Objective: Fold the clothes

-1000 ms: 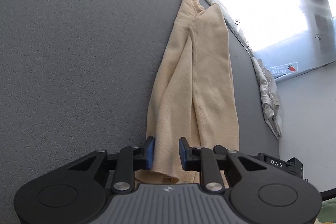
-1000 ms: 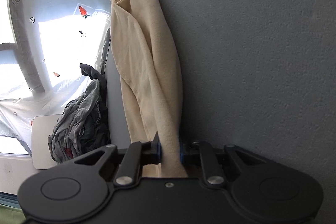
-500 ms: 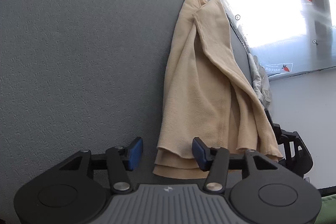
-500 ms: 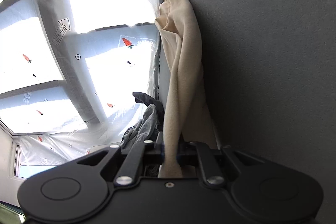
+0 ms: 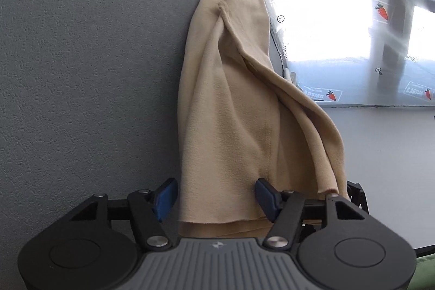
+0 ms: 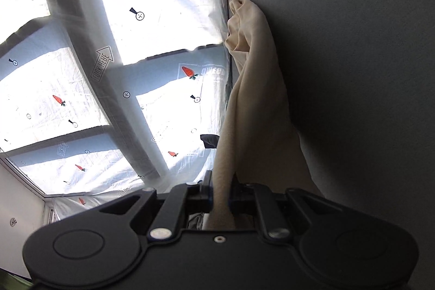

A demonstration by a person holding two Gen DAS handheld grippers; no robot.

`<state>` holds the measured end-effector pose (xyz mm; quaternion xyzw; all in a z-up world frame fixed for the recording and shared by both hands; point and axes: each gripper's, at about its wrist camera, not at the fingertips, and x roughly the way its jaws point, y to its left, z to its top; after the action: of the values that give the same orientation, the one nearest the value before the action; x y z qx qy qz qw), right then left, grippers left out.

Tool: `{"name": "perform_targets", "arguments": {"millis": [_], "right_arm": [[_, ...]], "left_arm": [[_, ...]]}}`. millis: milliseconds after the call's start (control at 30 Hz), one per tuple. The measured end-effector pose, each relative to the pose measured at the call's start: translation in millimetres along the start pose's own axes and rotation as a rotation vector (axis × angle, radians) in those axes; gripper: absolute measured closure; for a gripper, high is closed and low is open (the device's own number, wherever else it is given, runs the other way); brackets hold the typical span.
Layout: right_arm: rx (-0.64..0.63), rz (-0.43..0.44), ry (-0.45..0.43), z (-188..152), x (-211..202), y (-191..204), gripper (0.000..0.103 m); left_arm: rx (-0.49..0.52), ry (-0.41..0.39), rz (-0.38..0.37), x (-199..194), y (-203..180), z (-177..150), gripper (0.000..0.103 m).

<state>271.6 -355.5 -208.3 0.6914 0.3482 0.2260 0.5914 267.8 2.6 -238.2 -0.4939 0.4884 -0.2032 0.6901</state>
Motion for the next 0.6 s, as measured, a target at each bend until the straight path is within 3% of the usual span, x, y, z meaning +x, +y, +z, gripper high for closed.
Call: {"name": "perform_targets", "arguments": {"millis": [67,100,233,367,533,600], "right_arm": [[-0.006,-0.010,-0.013,1,-4,0,0.092],[-0.009,-0.014,-0.022,1,-6,0,0.092],[-0.054,-0.082,-0.039,4,-13,6,0.092],[-0.055,-0.142,-0.028,2,-25,8,0.093],[-0.059,-0.161,0.049,-15,-40,24,0.093],[-0.043,-0.114,0.054,-23,-52,37,0.093]], "left_arm": [[0.011,-0.015,-0.008,-4,-2,0,0.083],[0.017,-0.023,-0.008,-6,-4,1,0.089],[0.014,-0.094,-0.035,-29,-8,2,0.092],[-0.043,-0.195,-0.125,-69,-14,4,0.092],[-0.059,-0.233,-0.195,-111,-46,-6,0.093],[-0.027,-0.253,-0.237,-127,-67,-14,0.093]]}}
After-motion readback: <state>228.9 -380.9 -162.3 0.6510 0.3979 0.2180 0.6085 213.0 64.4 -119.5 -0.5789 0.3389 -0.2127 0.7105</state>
